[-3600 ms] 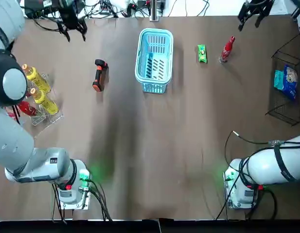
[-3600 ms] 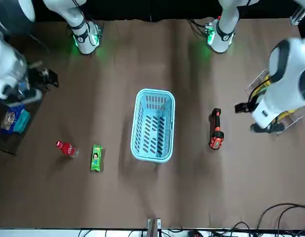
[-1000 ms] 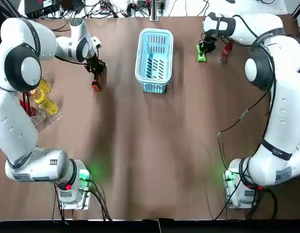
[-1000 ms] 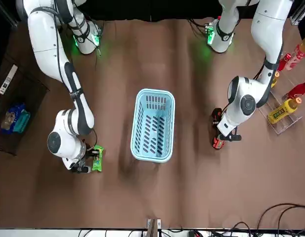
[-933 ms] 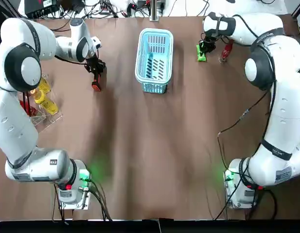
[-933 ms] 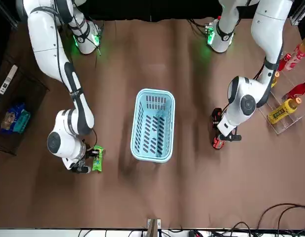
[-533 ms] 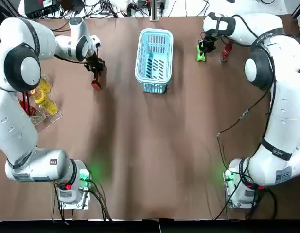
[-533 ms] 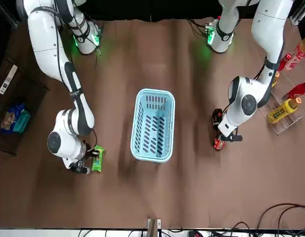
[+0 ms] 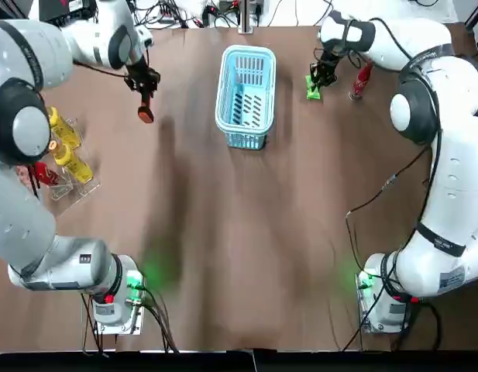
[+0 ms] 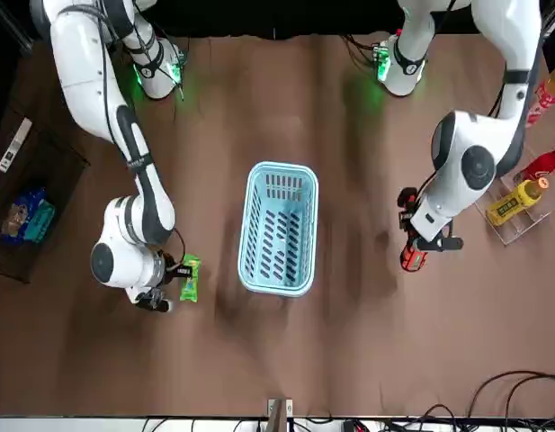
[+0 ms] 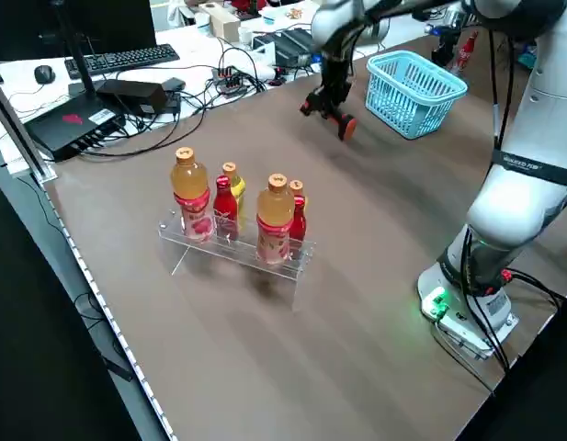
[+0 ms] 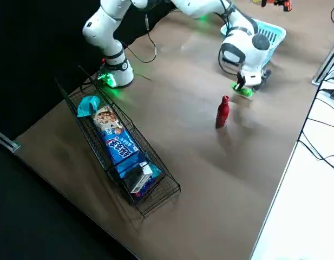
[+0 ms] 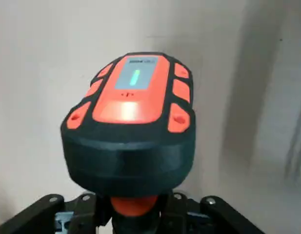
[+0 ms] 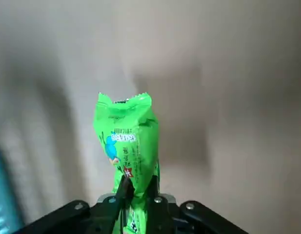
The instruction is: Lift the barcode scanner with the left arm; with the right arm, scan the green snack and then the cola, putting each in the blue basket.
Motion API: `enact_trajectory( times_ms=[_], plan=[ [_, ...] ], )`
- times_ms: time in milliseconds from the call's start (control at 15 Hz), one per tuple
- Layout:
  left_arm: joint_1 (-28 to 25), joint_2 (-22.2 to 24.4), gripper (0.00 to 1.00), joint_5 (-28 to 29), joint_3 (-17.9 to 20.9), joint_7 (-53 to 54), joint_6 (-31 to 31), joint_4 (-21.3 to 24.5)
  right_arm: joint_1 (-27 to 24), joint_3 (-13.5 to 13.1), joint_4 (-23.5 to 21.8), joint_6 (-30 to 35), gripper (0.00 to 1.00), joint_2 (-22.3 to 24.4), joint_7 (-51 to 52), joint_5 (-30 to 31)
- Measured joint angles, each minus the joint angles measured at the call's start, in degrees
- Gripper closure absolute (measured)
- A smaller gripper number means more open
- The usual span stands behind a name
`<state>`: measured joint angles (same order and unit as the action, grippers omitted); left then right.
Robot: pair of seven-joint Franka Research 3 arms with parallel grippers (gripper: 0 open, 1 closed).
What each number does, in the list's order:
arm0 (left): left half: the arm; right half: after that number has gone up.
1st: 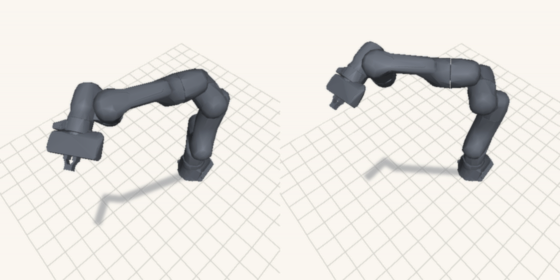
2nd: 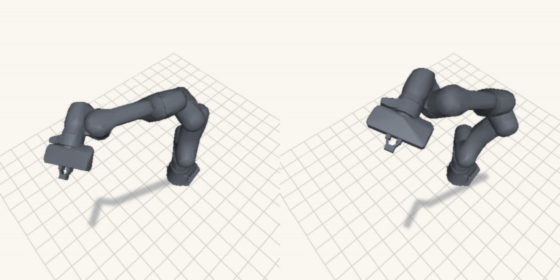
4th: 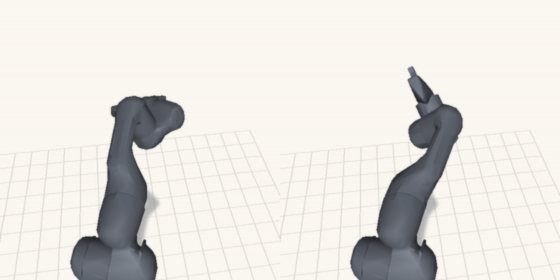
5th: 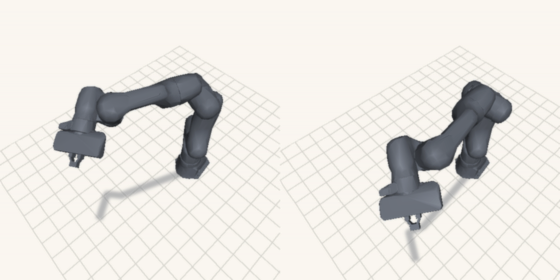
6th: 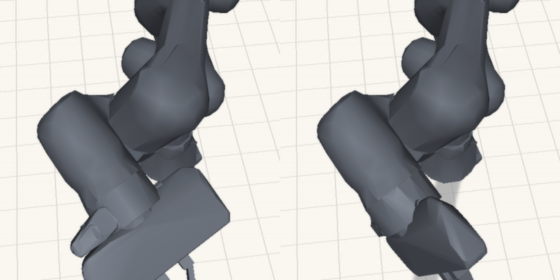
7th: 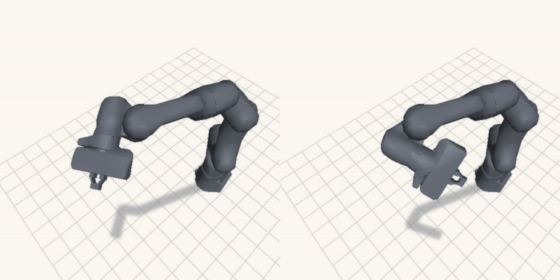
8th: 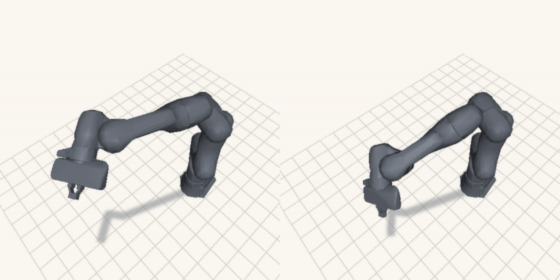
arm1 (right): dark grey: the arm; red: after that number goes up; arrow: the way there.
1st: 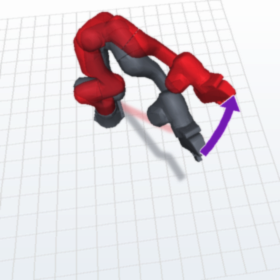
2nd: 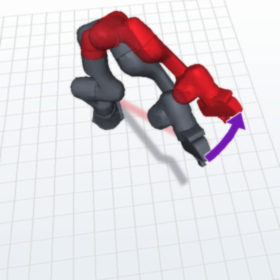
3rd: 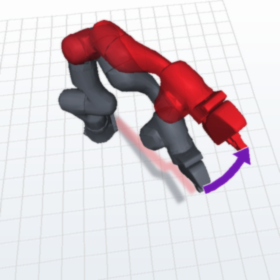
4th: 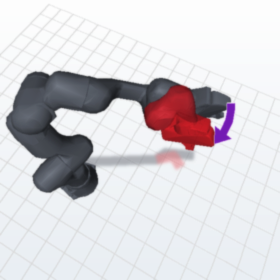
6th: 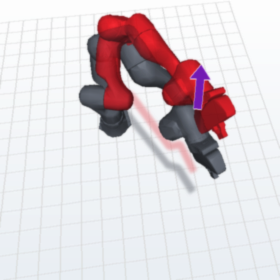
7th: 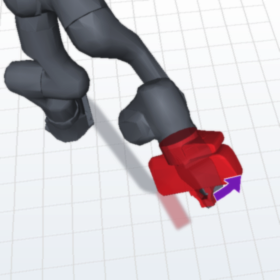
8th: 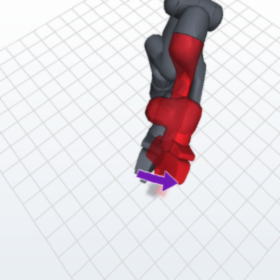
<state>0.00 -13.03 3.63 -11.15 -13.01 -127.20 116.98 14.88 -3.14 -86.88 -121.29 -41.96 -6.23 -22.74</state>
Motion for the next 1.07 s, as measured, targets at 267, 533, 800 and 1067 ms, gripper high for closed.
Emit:
enact_trajectory(
  times_ms=[267, 533, 800, 1067],
  plan=[
    [0.0, 2.0, 0.66, -2.3, -1.5, -0.1, 15.0, -8.5, 0.4, 1.1, 1.0, 4.7, 0.83, 5.8, -0.5, -4.6],
    [0.0, 2.0, 0.66, -9.2, -2.7, -0.1, 27.6, -17.3, 0.3, 1.2, 1.6, 11.5, 0.83, 13.8, -3.9, -9.6],
    [0.0, 2.0, 0.66, -18.3, -3.7, -1.0, 32.0, -22.1, 0.7, 2.0, 1.9, 12.1, 0.83, 16.1, -5.3, -20.9],
    [0.2, 1.9, 0.66, -25.2, -7.5, -6.6, 32.3, -23.2, 2.2, 4.7, 1.9, 11.7, 0.83, 16.1, -7.0, -31.3]
  ],
)
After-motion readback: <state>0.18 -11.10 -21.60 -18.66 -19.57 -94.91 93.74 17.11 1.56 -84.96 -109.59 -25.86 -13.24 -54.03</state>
